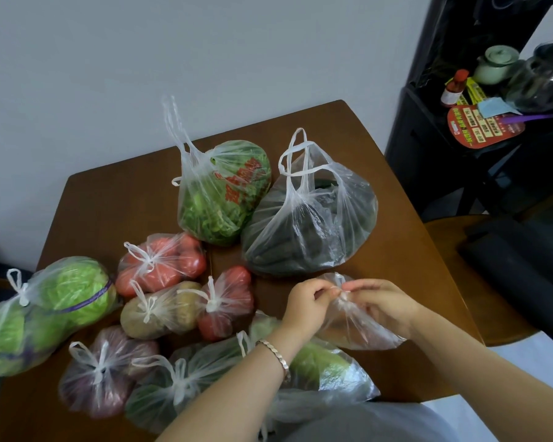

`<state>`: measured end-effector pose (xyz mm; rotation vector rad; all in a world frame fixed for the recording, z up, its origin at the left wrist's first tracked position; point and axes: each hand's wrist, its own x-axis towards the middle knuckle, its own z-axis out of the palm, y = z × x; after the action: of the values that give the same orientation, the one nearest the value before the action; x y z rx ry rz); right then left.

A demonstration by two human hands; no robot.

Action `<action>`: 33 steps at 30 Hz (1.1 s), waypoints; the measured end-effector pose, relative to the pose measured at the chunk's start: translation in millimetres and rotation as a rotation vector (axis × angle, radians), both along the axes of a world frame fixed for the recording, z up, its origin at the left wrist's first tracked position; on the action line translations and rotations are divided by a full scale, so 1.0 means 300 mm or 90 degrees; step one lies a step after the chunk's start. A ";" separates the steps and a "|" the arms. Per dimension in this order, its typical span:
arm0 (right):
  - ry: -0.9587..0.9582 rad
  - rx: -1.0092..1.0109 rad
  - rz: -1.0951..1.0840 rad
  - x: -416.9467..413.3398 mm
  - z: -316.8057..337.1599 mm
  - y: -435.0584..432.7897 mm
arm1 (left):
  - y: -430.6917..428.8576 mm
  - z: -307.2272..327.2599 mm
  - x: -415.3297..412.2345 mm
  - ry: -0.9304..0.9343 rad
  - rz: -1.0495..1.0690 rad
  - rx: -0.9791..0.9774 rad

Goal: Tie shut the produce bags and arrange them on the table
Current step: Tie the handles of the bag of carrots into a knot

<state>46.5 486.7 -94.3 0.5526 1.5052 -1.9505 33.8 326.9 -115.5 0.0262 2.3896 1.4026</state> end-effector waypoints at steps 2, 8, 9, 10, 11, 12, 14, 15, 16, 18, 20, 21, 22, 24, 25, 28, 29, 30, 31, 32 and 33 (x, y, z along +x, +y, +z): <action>0.121 0.108 0.054 0.008 -0.014 0.002 | 0.018 0.007 -0.008 -0.097 0.028 -0.004; 0.511 0.586 0.267 0.006 -0.027 -0.030 | 0.025 0.029 -0.042 -0.265 0.112 0.033; 0.532 0.635 0.309 0.005 -0.028 -0.037 | 0.025 0.032 -0.047 -0.266 0.127 0.035; 0.546 0.686 0.341 0.006 -0.032 -0.042 | 0.026 0.034 -0.051 -0.265 0.136 0.029; 0.563 0.732 0.361 0.007 -0.033 -0.046 | 0.027 0.036 -0.053 -0.261 0.138 0.017; 0.583 0.763 0.365 0.010 -0.030 -0.047 | 0.028 0.036 -0.057 -0.254 0.130 0.003; 0.607 0.752 0.371 0.019 -0.021 -0.051 | 0.029 0.031 -0.062 -0.214 0.092 -0.026; 0.597 0.714 0.370 0.025 -0.017 -0.053 | 0.028 0.028 -0.065 -0.186 0.069 -0.037; 0.572 0.667 0.362 0.032 -0.015 -0.054 | 0.027 0.025 -0.067 -0.161 0.052 -0.041; 0.516 0.587 0.324 0.050 -0.016 -0.051 | 0.018 0.020 -0.069 -0.129 0.038 -0.035; 0.494 0.539 0.276 0.071 -0.028 -0.046 | 0.000 0.009 -0.066 -0.117 0.038 -0.040; 0.487 0.529 0.271 0.081 -0.039 -0.043 | -0.008 -0.003 -0.063 -0.120 0.038 -0.053; 0.482 0.528 0.282 0.090 -0.051 -0.044 | -0.015 -0.016 -0.058 -0.126 0.040 -0.073; 0.466 0.534 0.311 0.096 -0.078 -0.051 | -0.018 -0.037 -0.048 -0.134 0.045 -0.113; 0.445 0.536 0.303 0.094 -0.090 -0.053 | -0.017 -0.044 -0.046 -0.133 0.048 -0.127; 0.428 0.554 0.240 0.090 -0.109 -0.043 | -0.025 -0.045 -0.053 -0.098 0.052 -0.152; 0.449 0.583 0.264 0.092 -0.121 -0.037 | -0.031 -0.042 -0.058 -0.080 0.042 -0.160; 0.464 0.614 0.317 0.094 -0.139 -0.031 | -0.040 -0.039 -0.065 -0.066 0.027 -0.165; 0.462 0.648 0.388 0.097 -0.159 -0.027 | -0.047 -0.036 -0.071 -0.056 0.011 -0.166; 0.444 0.693 0.457 0.099 -0.181 -0.027 | -0.054 -0.032 -0.074 -0.049 -0.002 -0.168; 0.423 0.740 0.504 0.100 -0.205 -0.027 | -0.058 -0.031 -0.076 -0.039 -0.011 -0.174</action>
<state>76.6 478.6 -155.7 -0.3234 2.6733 -0.5068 11.1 309.6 -124.8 -0.0656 2.5017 1.0422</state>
